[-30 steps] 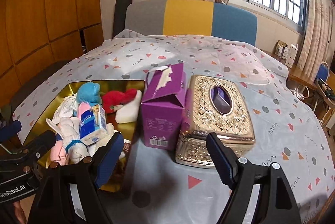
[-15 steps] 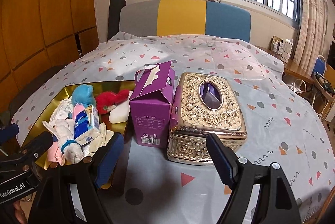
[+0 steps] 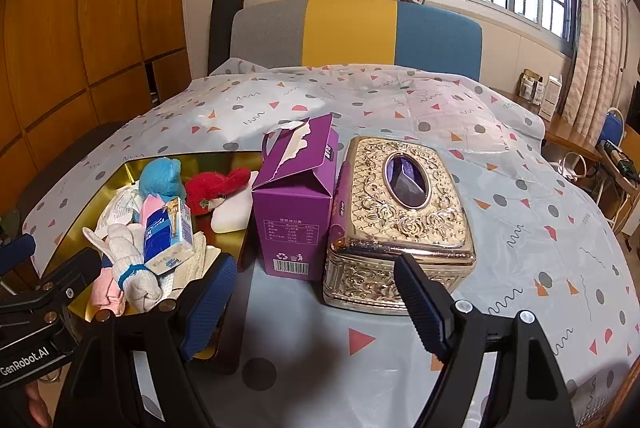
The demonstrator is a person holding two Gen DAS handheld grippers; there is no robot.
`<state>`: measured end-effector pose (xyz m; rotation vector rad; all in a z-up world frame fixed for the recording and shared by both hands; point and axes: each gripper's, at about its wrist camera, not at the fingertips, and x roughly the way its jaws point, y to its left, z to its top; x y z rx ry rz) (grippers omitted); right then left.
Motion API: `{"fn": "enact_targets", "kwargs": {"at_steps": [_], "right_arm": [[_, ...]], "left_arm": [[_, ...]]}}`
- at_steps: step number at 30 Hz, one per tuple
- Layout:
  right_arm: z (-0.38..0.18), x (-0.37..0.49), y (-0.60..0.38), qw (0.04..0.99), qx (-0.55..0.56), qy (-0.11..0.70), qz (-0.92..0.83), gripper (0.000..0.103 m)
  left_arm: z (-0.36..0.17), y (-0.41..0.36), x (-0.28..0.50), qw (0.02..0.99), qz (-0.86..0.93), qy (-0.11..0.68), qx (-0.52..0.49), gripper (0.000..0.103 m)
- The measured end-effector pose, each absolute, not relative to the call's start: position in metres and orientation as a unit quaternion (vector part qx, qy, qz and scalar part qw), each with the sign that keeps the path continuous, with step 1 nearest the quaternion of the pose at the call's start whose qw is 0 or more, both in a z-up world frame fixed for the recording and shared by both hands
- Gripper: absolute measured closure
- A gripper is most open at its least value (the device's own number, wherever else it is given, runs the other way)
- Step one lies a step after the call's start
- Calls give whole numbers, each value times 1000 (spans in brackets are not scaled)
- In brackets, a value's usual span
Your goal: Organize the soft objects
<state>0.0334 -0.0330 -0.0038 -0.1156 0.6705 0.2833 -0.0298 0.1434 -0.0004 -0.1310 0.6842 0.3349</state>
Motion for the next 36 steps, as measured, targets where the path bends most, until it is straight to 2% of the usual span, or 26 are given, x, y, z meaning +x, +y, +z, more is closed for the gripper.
{"fn": "enact_targets", "kwargs": {"at_steps": [36], "right_arm": [[-6,32,-35,933,-57,327,136,21]], "left_arm": [[-2,143,-31,925,161,339,-59,0]]}}
